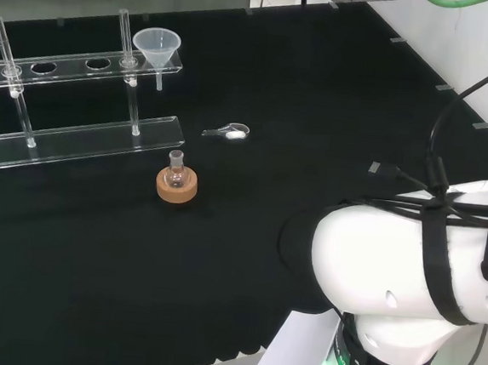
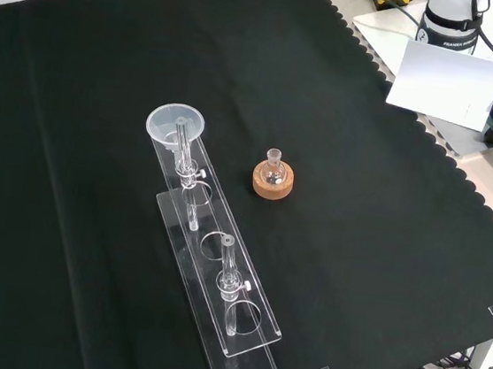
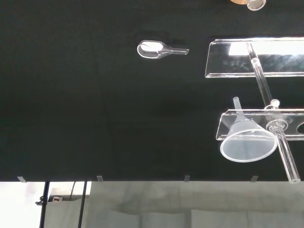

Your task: Pick up the funnel from the transparent funnel stand.

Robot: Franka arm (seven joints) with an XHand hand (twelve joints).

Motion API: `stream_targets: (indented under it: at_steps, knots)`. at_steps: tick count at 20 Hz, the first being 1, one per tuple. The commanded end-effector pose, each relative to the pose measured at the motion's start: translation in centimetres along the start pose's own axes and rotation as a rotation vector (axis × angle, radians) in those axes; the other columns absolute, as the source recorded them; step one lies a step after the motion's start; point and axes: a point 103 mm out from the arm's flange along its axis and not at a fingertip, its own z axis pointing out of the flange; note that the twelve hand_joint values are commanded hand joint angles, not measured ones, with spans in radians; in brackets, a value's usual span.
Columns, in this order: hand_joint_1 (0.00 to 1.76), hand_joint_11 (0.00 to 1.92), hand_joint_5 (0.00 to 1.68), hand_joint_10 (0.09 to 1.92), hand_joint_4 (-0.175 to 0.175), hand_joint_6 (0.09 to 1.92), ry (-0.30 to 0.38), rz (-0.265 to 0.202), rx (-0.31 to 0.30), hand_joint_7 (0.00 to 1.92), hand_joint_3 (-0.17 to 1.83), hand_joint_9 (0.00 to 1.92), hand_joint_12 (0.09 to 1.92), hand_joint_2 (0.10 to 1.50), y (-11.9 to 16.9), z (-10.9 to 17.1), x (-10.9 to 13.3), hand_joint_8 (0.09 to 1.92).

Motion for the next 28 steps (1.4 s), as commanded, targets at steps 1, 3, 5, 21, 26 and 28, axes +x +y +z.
stream_targets:
  at_steps: [1,3,5,21,26,28]
  knots:
    - [0.00,0.05,0.07,0.61,0.043,0.16,0.005,0.000,-0.014,0.00,0.60,0.11,1.30,1.05,0.0,-0.1,0.1,0.34]
    - [0.00,0.02,0.10,0.61,0.043,0.09,0.008,-0.001,-0.019,0.00,0.51,0.10,1.35,1.10,0.0,-0.2,0.3,0.32]
    - [0.00,0.02,0.11,0.61,0.042,0.09,0.010,-0.003,-0.016,0.00,0.48,0.10,1.36,1.12,0.0,-0.1,0.5,0.31]
    - [0.00,0.02,0.13,0.62,0.041,0.09,-0.025,0.038,0.007,0.00,0.45,0.11,1.36,1.13,3.1,1.2,1.6,0.32]
    - [0.00,0.02,0.13,0.62,0.038,0.09,-0.026,0.006,0.038,0.00,0.45,0.12,1.36,1.13,6.1,2.8,2.1,0.33]
    - [0.00,0.01,0.13,0.62,0.038,0.09,-0.021,-0.007,0.054,0.00,0.45,0.12,1.36,1.13,7.5,3.5,2.2,0.33]
